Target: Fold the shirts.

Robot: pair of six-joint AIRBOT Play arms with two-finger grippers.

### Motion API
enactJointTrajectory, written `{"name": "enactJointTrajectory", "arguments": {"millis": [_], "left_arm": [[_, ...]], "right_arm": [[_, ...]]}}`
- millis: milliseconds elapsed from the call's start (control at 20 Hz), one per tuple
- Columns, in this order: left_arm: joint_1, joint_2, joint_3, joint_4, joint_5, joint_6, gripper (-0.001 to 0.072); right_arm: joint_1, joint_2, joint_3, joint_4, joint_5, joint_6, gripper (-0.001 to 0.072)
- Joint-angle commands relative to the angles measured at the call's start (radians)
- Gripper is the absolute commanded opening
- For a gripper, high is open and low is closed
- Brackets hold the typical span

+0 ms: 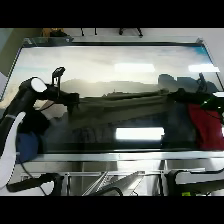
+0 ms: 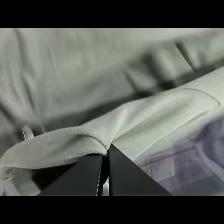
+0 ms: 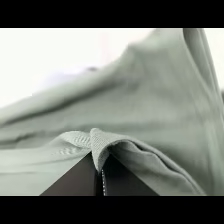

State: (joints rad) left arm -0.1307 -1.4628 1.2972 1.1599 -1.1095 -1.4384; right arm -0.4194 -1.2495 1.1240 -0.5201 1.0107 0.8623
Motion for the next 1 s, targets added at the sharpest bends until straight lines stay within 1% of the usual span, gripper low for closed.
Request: {"name": "enactJointTrajectory", "arguments": {"millis": [0,50,100,200,250,300,350,450,500,750,850,900,950], "left_arm": [[0.000,-0.214,0.169,0.001,0.050,0.010,0.0014],[0.000,-0.250,0.207,0.002,0.044,0.010,0.0014],[0.000,-0.285,0.247,0.002,0.032,0.017,0.0015],[0.000,-0.341,0.323,0.002,-0.040,0.017,0.0019],[0.001,-0.367,0.364,0.003,-0.102,0.017,0.0119],[0.001,-0.386,0.399,0.016,-0.161,0.004,0.0474],[0.000,-0.398,0.430,0.058,-0.212,-0.032,0.0604],[0.000,-0.397,0.486,0.137,-0.275,-0.063,0.0604],[0.000,-0.393,0.514,0.148,-0.299,-0.070,0.0604],[-0.035,-0.335,0.586,0.145,-0.313,-0.117,0.0604],[-0.062,-0.331,0.585,0.112,-0.322,-0.119,0.0604],[-0.070,-0.335,0.585,0.074,-0.324,-0.119,0.0603],[-0.082,-0.343,0.584,0.024,-0.318,-0.119,0.0603]], "right_arm": [[0.062,-0.150,0.058,0.058,-0.098,-0.079,0.0016],[0.066,-0.175,0.064,0.058,-0.098,-0.091,0.0017],[0.066,-0.188,0.069,0.057,-0.098,-0.112,0.0032],[0.056,-0.187,0.088,0.054,-0.093,-0.153,0.0253],[0.043,-0.179,0.111,0.032,-0.090,-0.152,0.0302],[0.027,-0.172,0.141,-0.004,-0.090,-0.149,0.0389],[0.010,-0.173,0.179,-0.052,-0.090,-0.123,0.0535],[-0.026,-0.193,0.239,-0.138,-0.082,-0.034,0.0572],[-0.039,-0.214,0.263,-0.148,-0.055,-0.024,0.0625],[-0.020,-0.326,0.299,-0.146,0.103,-0.025,0.0622],[0.002,-0.351,0.299,-0.147,0.149,-0.025,0.0618],[0.017,-0.358,0.299,-0.149,0.157,-0.030,0.0558],[0.030,-0.360,0.299,-0.150,0.157,-0.048,0.0405]]}}
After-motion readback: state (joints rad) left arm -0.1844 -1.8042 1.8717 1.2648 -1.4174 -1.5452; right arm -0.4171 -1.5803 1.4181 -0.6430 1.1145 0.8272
